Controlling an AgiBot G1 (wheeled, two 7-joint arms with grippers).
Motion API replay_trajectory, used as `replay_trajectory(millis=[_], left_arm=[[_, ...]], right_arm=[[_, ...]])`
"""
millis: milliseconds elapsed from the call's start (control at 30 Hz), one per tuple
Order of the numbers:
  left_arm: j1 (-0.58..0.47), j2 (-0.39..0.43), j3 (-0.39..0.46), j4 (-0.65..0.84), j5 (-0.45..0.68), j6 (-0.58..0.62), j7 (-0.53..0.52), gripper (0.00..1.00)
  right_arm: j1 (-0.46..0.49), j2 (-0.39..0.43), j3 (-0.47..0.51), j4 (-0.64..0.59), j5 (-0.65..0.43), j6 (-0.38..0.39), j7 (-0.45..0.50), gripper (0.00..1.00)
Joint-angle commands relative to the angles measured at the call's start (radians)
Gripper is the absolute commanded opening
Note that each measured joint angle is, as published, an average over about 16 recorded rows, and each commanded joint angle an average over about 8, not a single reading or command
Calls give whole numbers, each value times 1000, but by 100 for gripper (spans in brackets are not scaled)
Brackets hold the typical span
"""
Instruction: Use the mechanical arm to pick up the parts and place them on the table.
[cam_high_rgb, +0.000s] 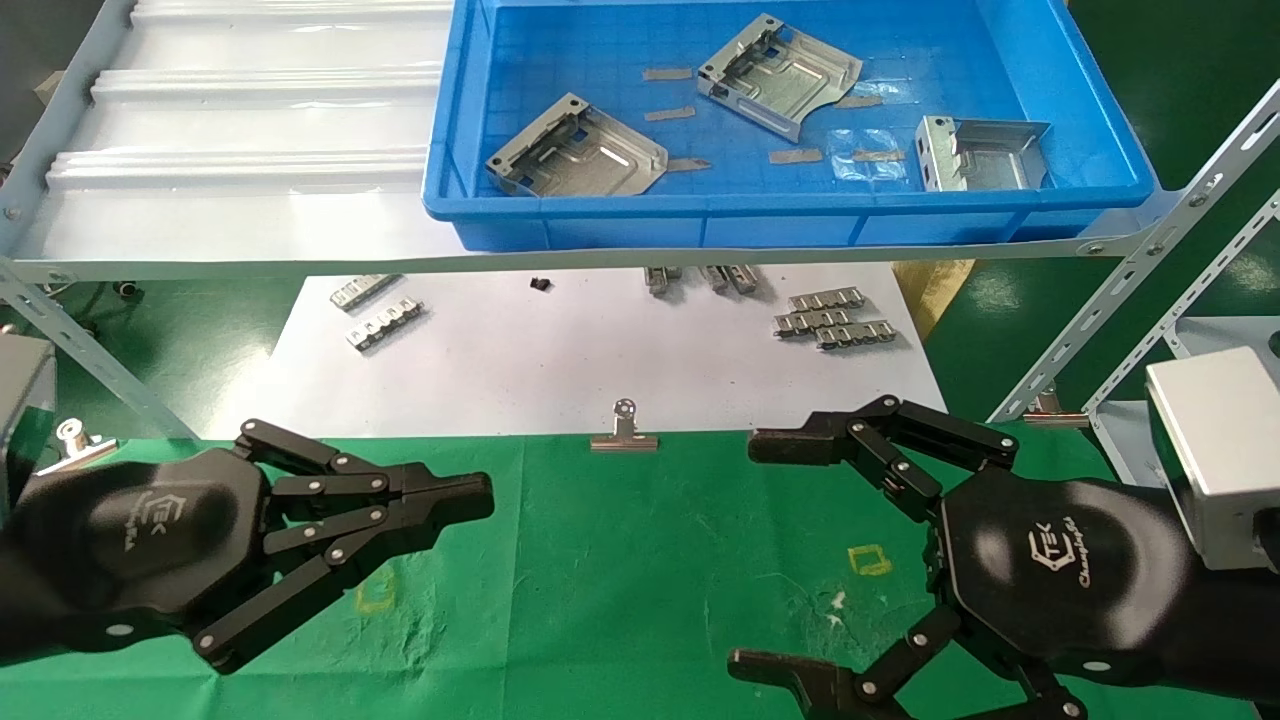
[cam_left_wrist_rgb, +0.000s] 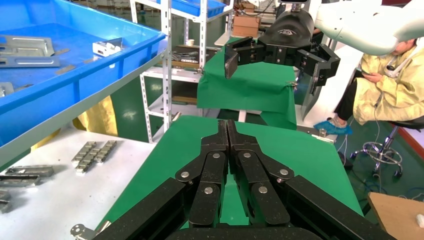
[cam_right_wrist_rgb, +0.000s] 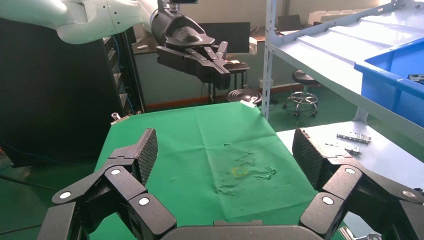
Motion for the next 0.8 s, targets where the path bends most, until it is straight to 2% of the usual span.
replay_trajectory(millis=[33,800], left_arm=[[0,0,0,0,0,0,0,0],[0,0,0,0,0,0,0,0]], right_arm=[[0,0,0,0,0,0,0,100],[13,-7,2,0,0,8,0,100]])
